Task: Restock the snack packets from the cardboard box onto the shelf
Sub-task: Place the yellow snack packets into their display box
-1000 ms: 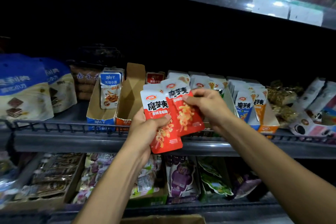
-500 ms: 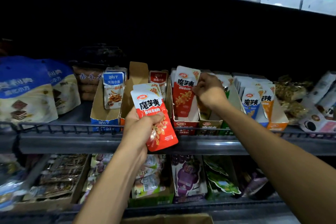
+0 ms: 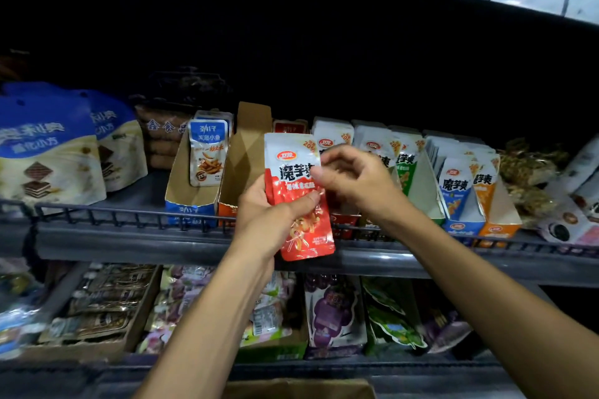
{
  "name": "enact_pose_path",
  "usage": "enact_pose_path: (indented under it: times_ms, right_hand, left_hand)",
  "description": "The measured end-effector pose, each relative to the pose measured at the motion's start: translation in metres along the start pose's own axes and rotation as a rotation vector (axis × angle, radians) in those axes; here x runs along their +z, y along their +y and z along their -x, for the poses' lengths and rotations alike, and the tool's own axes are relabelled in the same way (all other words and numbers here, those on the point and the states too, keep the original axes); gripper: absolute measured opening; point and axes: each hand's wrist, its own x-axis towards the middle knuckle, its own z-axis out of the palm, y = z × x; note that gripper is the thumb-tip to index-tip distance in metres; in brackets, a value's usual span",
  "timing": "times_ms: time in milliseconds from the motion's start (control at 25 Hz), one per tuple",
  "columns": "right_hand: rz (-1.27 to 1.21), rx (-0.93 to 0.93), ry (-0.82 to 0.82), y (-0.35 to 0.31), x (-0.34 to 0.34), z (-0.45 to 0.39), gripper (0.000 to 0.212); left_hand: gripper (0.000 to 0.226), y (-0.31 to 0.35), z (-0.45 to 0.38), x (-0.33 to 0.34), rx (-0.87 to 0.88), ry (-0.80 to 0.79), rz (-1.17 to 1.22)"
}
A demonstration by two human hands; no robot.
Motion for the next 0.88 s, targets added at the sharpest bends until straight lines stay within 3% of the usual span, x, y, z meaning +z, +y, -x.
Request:
enact_pose_path:
  times_ms: [80, 160, 280, 360, 440, 640, 760, 880]
  right_hand:
    - [-0.125, 0.086, -0.166, -0.007, 0.001, 0.007, 0.035]
    - [-0.121, 0.14, -0.12, -0.01, -0.005, 0.006, 0.027]
    - [-0.073, 0.194, 0.102, -0.011, -0.02, -0.002, 0.021]
    - [-0.171, 0.155, 0.322, -0.008, -0.034, -0.012, 0.013]
    - [-0.175, 0.075, 0.43, -0.003, -0.046, -0.025, 0.013]
    - [0.066, 0.039, 0.253, 0.015, -0.039, -0.039, 0.011]
    - [0.305, 0.051, 0.245, 0.029, -0.029, -0.041, 0.026]
    - [0.463, 0.037, 0.305, 0.043, -0.022, -0.046, 0.018]
  left_hand:
    - [0.04, 0.0, 0.003, 0.005, 0.018, -0.025, -0.057]
    - [0.038, -0.001, 0.006, 0.007, -0.009, -0.062, -0.065]
    - [0.028, -0.001, 0.007, 0.005, -0.058, -0.03, 0.018]
    - [0.027, 0.0, 0.006, 0.002, -0.068, 0.045, 0.086]
    - [0.027, 0.003, 0.005, -0.002, -0.074, 0.09, 0.092]
    - [0.028, 0.007, 0.004, -0.005, -0.081, 0.074, -0.001]
    - [0.031, 0.007, 0.003, -0.004, -0.069, 0.077, -0.02]
    - [0.033, 0.006, 0.002, -0.004, -0.051, 0.027, -0.108]
